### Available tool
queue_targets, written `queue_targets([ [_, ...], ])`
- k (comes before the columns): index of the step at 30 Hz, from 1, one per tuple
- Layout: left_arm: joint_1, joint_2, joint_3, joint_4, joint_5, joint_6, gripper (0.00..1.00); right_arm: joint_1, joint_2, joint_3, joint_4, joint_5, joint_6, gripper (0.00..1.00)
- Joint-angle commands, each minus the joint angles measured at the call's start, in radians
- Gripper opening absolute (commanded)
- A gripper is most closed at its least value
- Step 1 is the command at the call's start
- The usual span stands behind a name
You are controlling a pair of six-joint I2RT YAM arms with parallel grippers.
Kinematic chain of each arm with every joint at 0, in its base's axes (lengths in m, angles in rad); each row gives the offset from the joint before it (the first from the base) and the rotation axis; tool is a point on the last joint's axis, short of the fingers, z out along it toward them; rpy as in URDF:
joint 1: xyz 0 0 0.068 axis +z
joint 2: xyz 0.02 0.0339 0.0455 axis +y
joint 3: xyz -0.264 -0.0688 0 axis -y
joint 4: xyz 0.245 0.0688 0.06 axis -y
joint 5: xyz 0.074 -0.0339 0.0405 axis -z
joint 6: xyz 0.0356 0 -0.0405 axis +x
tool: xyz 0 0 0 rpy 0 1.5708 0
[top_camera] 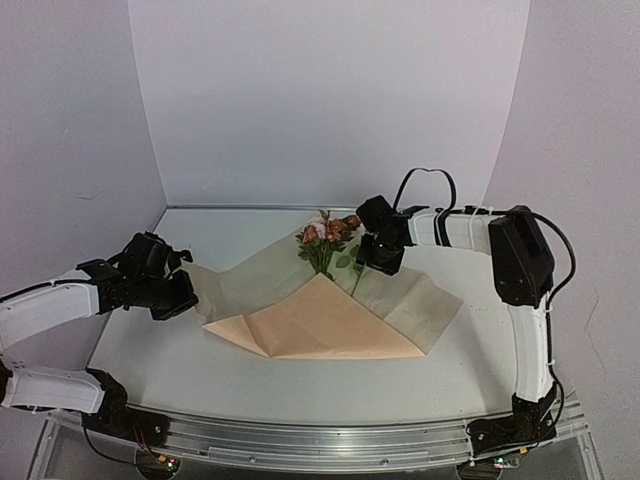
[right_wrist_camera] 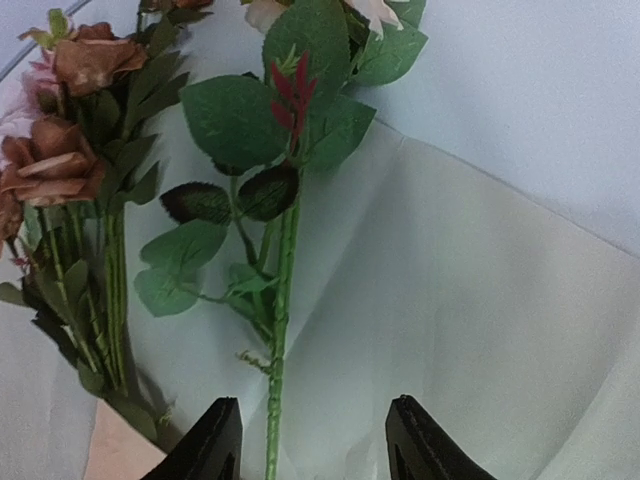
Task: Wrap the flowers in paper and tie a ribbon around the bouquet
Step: Adjust the fake flower on the 1/4-folded wrapping paper.
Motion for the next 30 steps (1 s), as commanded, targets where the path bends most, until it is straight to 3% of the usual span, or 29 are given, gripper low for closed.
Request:
queue_targets([
  [1, 0.003, -0.003, 0.059, 0.023, 0.003, 0.031, 0.00, -0.014, 0.079, 0.122, -0.032, 0.047, 0.027, 0.49],
  [13, 0.003, -0.005, 0.071, 0.023, 0.007, 0.039, 0.00, -0.031, 0.221, 0.293, -0.129, -0.049, 0.108, 0.42],
  [21, 0.003, -0.026, 0.072, 0.014, 0.007, 0.040, 0.00, -0.030, 0.230, 0.309, -0.145, -0.086, 0.126, 0.27],
  [30, 0.003, -0.067, 0.071, -0.005, 0.018, 0.038, 0.00, -0.022, 0.215, 0.286, -0.161, -0.107, 0.137, 0.21],
])
